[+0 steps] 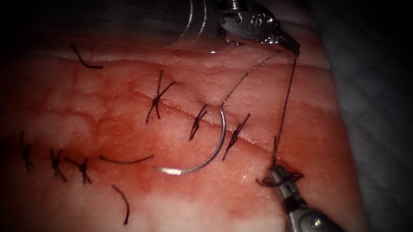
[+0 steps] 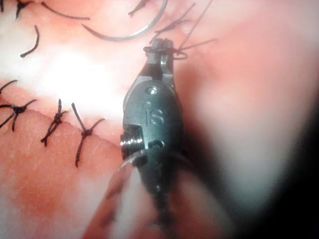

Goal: Wound Closure
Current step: Tie the knot by pulling the right gripper down and the left gripper up.

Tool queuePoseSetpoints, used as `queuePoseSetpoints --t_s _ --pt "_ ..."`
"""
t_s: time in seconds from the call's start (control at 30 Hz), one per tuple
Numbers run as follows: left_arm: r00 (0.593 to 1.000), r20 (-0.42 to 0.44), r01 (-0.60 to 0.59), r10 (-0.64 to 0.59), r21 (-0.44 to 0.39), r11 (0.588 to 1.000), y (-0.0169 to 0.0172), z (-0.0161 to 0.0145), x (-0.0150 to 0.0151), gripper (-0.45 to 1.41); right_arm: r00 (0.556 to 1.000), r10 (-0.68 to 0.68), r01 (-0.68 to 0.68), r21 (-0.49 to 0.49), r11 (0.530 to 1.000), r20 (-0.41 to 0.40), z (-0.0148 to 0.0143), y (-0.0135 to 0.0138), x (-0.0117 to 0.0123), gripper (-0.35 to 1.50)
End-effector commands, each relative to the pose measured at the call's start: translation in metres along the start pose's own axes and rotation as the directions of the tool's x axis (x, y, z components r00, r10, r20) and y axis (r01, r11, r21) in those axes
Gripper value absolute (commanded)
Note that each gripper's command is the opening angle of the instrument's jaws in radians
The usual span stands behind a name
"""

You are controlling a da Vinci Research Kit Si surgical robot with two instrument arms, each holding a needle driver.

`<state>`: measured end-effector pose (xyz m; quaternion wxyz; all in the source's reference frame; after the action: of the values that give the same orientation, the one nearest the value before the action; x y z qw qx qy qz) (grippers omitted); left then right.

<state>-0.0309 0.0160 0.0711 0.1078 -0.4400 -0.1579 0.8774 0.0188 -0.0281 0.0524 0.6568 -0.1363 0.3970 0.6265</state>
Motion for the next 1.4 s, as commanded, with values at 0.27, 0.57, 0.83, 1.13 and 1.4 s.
queuePoseSetpoints --t_s 0.27,0.57,0.83,1.13,1.4 --pt "1.000 -0.015 -0.019 0.019 0.016 1.000 -0.0041 0.0006 0.0016 -0.45 0.997 -0.023 0.021 0.037 0.999 0.073 -0.0022 -0.0037 -0.0015 -0.35" --pt "0.998 -0.031 -0.044 0.047 0.086 0.995 -0.0099 0.0011 0.0042 -0.45 0.995 -0.034 0.030 0.037 0.999 0.093 -0.0029 -0.0039 -0.0024 -0.35" --pt "0.996 -0.024 -0.084 0.089 0.158 0.984 -0.0150 0.0041 0.0047 -0.45 0.994 -0.041 0.036 0.050 0.998 0.101 -0.0037 -0.0048 -0.0031 -0.35" --pt "0.993 -0.065 -0.080 0.100 0.255 0.963 -0.0193 0.0059 0.0046 -0.45 0.994 -0.044 0.039 0.058 0.998 0.098 -0.0042 -0.0052 -0.0034 -0.35" --pt "0.992 -0.087 -0.066 0.096 0.296 0.953 -0.0220 0.0071 0.0045 -0.45 0.996 -0.037 0.032 0.053 0.998 0.079 -0.0037 -0.0048 -0.0030 -0.35"
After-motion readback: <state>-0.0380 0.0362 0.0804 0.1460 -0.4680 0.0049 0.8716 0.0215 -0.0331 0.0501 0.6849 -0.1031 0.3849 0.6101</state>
